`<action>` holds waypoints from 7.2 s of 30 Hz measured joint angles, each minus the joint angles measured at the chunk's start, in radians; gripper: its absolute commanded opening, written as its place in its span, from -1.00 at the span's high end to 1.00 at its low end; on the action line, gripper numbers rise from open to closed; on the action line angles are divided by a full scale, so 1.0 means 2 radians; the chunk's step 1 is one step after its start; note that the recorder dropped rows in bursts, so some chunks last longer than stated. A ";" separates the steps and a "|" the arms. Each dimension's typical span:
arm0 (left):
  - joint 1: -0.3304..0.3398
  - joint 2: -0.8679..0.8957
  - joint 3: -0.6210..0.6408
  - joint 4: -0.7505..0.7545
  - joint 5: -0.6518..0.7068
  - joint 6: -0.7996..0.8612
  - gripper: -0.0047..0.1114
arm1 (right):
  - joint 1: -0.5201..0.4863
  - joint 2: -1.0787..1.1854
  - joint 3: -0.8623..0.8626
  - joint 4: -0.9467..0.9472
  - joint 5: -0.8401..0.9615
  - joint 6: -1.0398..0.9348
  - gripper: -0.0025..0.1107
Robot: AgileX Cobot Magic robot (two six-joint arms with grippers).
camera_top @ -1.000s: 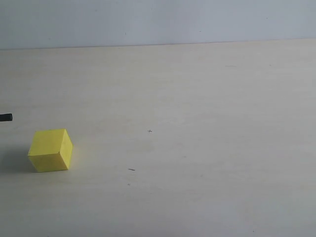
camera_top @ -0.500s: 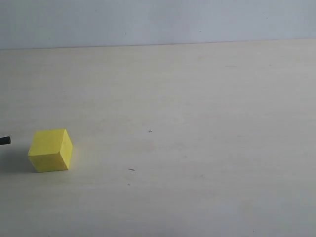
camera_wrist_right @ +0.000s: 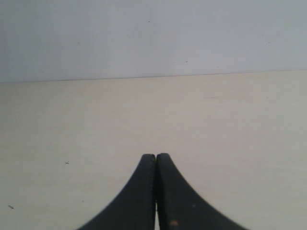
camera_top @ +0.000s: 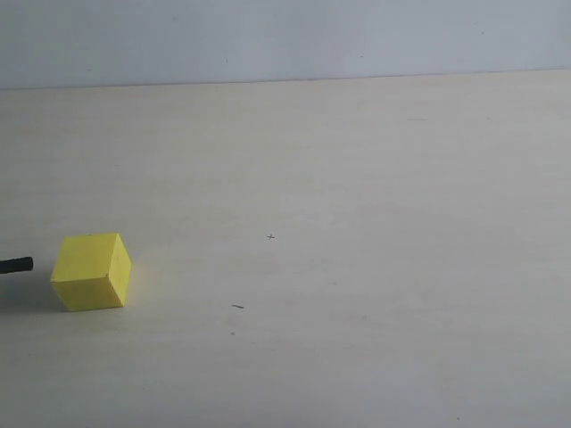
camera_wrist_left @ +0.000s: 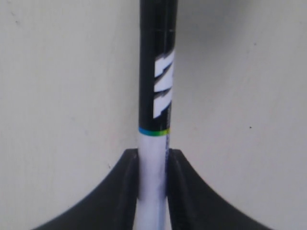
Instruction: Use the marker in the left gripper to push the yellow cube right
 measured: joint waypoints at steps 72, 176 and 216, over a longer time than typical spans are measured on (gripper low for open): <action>-0.158 -0.041 0.021 -0.009 0.026 -0.022 0.92 | 0.000 0.000 0.000 0.000 0.000 0.000 0.96; -0.302 0.015 -0.048 -0.139 -0.070 -0.083 0.92 | 0.000 0.000 0.000 0.000 0.000 0.000 0.96; -0.342 0.060 -0.055 -0.065 -0.043 -0.145 0.92 | 0.000 0.000 0.000 0.000 0.000 0.000 0.96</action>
